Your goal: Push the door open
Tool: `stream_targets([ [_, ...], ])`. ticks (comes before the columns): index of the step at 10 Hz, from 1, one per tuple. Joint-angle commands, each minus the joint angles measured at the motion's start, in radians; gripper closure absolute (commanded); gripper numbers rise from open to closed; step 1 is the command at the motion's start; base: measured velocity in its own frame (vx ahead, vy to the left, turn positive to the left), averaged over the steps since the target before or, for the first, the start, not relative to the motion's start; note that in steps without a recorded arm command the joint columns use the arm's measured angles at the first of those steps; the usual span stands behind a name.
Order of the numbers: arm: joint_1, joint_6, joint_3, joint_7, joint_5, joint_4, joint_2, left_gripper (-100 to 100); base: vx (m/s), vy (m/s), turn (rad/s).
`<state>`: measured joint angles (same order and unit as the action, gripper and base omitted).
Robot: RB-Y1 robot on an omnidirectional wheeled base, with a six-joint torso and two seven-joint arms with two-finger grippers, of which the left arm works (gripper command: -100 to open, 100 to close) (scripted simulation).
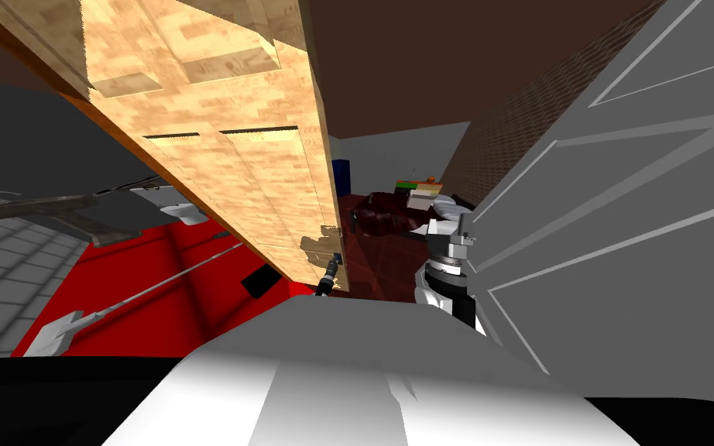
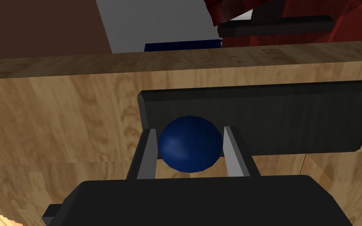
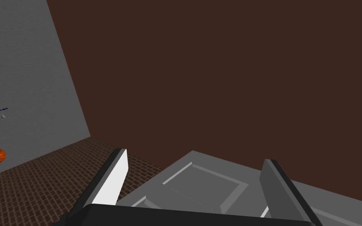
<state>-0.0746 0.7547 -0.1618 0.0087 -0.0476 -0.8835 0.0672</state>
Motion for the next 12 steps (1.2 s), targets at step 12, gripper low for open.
stream_targets([
  [12,0.039,-0.001,0.136,-0.037,-0.053,0.028,0.018,100,0.17,-0.058,0.048],
])
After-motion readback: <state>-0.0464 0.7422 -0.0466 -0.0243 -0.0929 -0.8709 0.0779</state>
